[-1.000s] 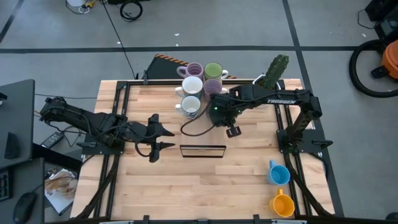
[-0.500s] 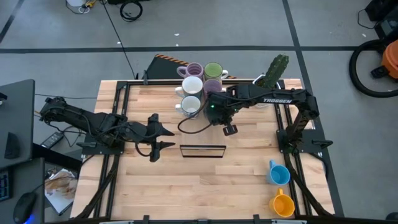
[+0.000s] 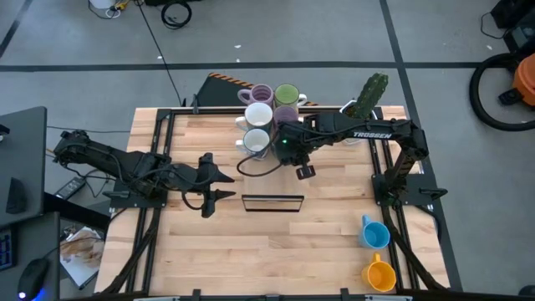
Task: Place coffee mugs
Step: Put the green-brown patterned mug on the shelf, then put the blue mug on the shelf
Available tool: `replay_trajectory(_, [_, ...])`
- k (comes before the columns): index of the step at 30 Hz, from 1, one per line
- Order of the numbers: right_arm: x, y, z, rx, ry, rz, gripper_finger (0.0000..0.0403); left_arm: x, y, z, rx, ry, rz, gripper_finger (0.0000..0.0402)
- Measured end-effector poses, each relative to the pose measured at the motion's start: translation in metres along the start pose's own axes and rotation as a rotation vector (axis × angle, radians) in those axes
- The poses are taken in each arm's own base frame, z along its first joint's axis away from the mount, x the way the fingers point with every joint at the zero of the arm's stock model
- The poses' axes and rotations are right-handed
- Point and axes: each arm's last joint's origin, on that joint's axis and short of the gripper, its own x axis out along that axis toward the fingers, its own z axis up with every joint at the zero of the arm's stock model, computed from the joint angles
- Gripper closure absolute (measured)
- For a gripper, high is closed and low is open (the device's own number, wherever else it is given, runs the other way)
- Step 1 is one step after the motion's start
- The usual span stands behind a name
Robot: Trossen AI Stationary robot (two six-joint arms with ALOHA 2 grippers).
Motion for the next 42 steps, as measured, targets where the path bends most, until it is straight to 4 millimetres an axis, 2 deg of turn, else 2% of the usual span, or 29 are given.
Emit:
replay_trajectory(17, [-0.024, -0.002, 0.007, 0.083, -0.028, -0.099, 0.0254, 0.001, 0.000, 0.000, -0.011, 0.002, 0.001, 0.0210])
replay_trajectory(23, [-0.034, 0.009, 0.011, 0.064, -0.040, -0.112, 0.0256, 0.001, 0.002, 0.000, 0.021, -0.019, 0.078, 0.0210])
replay_trajectory(28, [-0.052, 0.017, 0.015, 0.062, -0.057, -0.152, 0.0256, 0.012, 0.004, -0.005, 0.099, 0.002, 0.214, 0.0210])
replay_trajectory(33, [-0.069, 0.028, 0.016, 0.064, -0.082, -0.151, 0.0256, 0.027, 0.001, -0.011, 0.164, 0.049, 0.248, 0.0210])
replay_trajectory(37, [-0.074, 0.042, 0.015, 0.080, -0.089, -0.094, 0.0256, 0.031, 0.000, -0.013, 0.187, 0.066, 0.246, 0.0210])
replay_trajectory(42, [-0.070, 0.070, 0.014, 0.089, -0.040, -0.016, 0.0256, 0.031, -0.001, -0.014, 0.190, 0.075, 0.218, 0.0210])
